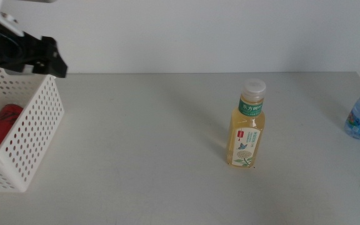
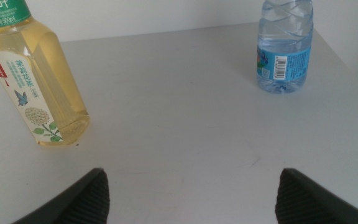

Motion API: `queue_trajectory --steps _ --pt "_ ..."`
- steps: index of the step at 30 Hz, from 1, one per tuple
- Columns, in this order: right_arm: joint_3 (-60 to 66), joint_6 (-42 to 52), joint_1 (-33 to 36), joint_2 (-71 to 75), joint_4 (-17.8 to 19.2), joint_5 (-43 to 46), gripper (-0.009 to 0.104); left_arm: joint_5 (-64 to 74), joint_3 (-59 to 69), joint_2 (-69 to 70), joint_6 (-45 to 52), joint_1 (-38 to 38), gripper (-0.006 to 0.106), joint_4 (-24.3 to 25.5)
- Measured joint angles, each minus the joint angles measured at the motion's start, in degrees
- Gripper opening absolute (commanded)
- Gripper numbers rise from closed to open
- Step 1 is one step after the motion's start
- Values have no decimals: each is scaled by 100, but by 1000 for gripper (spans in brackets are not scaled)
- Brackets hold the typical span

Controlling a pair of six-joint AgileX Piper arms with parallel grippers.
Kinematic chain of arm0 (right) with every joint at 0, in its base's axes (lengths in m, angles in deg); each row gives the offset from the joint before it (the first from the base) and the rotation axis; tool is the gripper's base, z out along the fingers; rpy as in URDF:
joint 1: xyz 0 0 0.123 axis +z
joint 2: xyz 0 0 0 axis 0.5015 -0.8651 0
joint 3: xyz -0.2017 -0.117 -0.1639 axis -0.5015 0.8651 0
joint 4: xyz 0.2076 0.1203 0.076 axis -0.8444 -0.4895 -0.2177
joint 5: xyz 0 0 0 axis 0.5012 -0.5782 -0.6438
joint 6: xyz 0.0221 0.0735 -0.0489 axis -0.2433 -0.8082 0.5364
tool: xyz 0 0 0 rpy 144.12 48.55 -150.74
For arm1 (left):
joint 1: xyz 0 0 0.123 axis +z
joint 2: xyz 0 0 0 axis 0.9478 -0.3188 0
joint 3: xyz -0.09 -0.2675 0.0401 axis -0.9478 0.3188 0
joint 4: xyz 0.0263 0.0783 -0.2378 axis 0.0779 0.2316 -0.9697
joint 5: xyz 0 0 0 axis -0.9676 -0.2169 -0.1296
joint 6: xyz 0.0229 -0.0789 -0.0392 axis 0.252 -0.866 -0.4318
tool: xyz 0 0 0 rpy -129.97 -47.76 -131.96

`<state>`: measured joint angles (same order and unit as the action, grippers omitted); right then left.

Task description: Use arms to grab the bottles and put them into the dustbin to the left of the table.

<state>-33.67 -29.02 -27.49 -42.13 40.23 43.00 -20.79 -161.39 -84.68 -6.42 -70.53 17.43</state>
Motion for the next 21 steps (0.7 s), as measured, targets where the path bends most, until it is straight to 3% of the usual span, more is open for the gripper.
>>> queue_trajectory --steps 5,13,21 --pt "0 0 0 0 0 0 73 -790 876 659 -879 -1364 94 417" --pt "0 0 0 0 0 0 73 -3467 3019 1847 -1230 -3404 94 886" --pt "0 0 0 0 0 0 73 -4093 4028 2693 -1548 -4341 93 1195"
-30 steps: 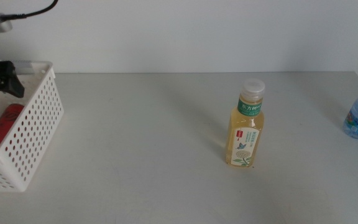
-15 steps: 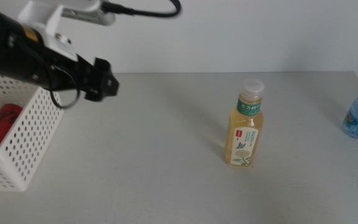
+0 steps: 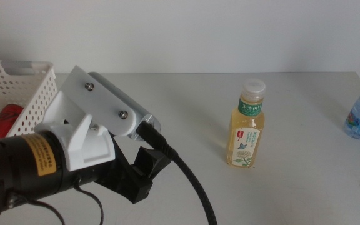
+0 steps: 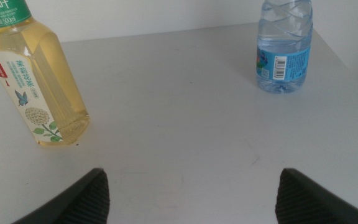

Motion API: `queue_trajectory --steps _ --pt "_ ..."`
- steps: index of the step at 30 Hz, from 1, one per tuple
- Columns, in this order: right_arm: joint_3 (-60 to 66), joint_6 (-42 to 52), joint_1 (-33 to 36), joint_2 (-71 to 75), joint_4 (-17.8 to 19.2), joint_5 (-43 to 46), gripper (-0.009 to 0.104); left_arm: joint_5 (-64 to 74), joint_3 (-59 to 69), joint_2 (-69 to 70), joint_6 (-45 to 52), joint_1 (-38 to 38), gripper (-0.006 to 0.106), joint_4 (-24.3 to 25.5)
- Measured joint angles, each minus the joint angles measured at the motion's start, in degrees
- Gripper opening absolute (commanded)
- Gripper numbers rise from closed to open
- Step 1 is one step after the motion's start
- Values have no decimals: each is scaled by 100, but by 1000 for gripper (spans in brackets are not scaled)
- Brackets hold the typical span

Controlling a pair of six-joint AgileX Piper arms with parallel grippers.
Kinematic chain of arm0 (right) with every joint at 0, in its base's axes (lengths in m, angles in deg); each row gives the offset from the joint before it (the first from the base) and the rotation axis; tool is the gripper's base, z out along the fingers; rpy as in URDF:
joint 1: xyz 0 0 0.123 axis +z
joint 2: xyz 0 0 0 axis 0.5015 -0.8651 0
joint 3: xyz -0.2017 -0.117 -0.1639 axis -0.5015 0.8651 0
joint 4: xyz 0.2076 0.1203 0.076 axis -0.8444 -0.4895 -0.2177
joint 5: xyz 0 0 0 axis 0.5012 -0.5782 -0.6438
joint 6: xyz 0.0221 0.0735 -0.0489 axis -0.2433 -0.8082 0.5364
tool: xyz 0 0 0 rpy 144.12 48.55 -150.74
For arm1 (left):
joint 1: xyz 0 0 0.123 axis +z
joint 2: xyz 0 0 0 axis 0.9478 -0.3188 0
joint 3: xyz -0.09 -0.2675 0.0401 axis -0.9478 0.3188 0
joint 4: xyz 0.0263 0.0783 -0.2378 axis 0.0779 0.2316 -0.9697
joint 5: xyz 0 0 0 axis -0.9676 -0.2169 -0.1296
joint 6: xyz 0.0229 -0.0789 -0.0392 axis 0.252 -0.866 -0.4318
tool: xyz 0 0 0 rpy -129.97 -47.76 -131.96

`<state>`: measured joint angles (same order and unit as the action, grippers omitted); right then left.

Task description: Use arms to grab the bottles and put them into the dustbin to the left of the table.

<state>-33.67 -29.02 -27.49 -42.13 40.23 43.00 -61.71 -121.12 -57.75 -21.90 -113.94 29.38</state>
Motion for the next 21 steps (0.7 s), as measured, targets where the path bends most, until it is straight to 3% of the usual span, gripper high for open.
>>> queue_trajectory --steps 11,21 --pt "0 0 0 0 0 0 73 -223 117 60 -32 -44 93 25" --pt "0 0 0 0 0 0 73 -1548 117 -936 143 -44 93 25"
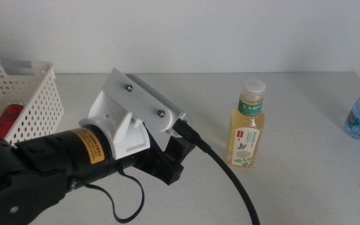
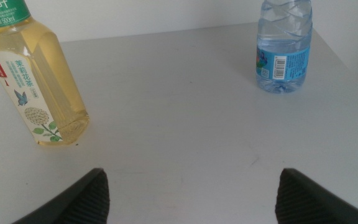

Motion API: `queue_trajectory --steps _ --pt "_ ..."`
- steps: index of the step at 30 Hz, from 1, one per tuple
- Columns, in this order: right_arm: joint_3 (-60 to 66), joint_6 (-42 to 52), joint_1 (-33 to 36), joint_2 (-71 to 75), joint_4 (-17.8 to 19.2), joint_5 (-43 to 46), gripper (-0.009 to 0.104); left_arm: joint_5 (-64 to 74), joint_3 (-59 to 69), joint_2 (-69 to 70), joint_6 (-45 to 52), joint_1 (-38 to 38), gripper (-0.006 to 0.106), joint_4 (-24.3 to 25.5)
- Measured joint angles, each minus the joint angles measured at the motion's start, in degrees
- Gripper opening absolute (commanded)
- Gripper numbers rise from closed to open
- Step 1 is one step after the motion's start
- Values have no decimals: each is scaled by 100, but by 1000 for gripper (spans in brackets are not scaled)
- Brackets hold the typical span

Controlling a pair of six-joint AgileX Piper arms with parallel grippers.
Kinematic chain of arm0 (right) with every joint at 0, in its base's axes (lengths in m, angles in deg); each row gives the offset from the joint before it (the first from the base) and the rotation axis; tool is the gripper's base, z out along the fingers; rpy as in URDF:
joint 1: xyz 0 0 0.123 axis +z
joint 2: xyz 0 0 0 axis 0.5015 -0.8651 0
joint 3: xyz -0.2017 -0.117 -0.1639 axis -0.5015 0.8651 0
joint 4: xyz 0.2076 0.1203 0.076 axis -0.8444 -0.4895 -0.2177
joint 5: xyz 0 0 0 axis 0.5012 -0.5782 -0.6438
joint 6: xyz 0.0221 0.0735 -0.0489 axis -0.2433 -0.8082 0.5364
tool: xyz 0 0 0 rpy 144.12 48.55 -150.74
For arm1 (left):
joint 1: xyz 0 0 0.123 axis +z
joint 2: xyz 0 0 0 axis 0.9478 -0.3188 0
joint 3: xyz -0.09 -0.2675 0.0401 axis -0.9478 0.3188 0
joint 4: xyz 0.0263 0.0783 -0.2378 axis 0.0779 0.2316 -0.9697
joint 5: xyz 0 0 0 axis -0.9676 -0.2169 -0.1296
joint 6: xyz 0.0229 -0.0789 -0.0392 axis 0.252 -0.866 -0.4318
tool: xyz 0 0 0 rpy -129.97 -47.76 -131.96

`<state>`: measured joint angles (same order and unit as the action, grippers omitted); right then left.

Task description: Use arms to grab the bottles and put them into the dustbin to the left of the table.

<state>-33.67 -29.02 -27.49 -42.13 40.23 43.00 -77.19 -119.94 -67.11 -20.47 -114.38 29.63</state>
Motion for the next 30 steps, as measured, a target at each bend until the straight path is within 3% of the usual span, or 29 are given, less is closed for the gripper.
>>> queue_trajectory --steps 7,15,25,30 --pt "0 0 0 0 0 0 73 -955 0 -712 -293 0 93 425" --pt "0 0 0 0 0 0 73 -2119 0 -1678 -1307 0 93 1637" --pt "0 0 0 0 0 0 73 -3898 0 -2864 -1824 61 93 1959" --pt "0 0 0 0 0 0 73 -4658 -25 -3271 -2546 574 93 2879"
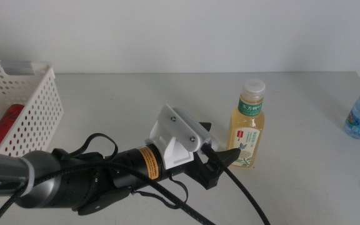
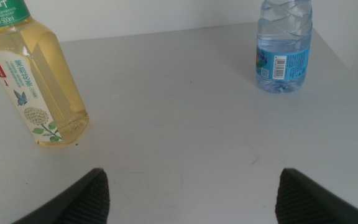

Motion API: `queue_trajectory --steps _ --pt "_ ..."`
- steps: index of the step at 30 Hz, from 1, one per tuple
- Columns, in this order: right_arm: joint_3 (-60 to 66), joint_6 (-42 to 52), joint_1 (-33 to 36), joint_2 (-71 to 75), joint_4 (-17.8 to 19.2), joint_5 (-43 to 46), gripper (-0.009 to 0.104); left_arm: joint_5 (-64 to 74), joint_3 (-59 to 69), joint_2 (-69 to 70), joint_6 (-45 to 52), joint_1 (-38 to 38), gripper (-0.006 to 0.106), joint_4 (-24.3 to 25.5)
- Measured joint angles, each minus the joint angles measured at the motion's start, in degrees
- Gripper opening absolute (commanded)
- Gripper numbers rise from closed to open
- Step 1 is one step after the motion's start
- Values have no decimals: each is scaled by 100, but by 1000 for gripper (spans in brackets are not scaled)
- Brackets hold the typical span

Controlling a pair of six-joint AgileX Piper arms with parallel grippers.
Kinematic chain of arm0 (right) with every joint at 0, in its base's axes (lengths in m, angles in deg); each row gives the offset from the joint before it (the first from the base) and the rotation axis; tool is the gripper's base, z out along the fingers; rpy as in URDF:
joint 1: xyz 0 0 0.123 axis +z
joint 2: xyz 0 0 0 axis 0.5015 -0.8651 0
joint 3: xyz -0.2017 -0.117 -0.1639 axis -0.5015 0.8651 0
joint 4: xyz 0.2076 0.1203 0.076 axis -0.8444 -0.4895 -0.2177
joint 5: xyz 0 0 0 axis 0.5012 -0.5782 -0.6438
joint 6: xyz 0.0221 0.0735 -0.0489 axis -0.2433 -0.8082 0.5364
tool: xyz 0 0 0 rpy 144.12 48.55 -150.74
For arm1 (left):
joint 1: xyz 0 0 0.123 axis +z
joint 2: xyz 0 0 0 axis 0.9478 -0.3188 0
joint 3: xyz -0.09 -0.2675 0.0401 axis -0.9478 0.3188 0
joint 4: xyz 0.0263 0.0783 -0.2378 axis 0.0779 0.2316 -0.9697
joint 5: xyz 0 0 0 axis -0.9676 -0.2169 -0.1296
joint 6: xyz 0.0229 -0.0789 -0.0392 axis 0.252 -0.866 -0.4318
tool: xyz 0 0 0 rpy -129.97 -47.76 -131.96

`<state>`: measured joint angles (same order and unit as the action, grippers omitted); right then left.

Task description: Use arms to grab the bottles and put them into the dustbin to the left of the table.

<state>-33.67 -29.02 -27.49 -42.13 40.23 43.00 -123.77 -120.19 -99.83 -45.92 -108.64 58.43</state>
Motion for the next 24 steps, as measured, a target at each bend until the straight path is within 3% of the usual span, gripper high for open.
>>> queue_trajectory --steps 3,7,24 --pt "0 0 0 0 0 0 73 -339 -98 -240 -365 289 93 551" --pt "0 0 0 0 0 0 73 -435 -360 -561 -563 462 93 862" --pt "0 0 0 0 0 0 73 -435 -1628 -1646 -809 469 93 1147"
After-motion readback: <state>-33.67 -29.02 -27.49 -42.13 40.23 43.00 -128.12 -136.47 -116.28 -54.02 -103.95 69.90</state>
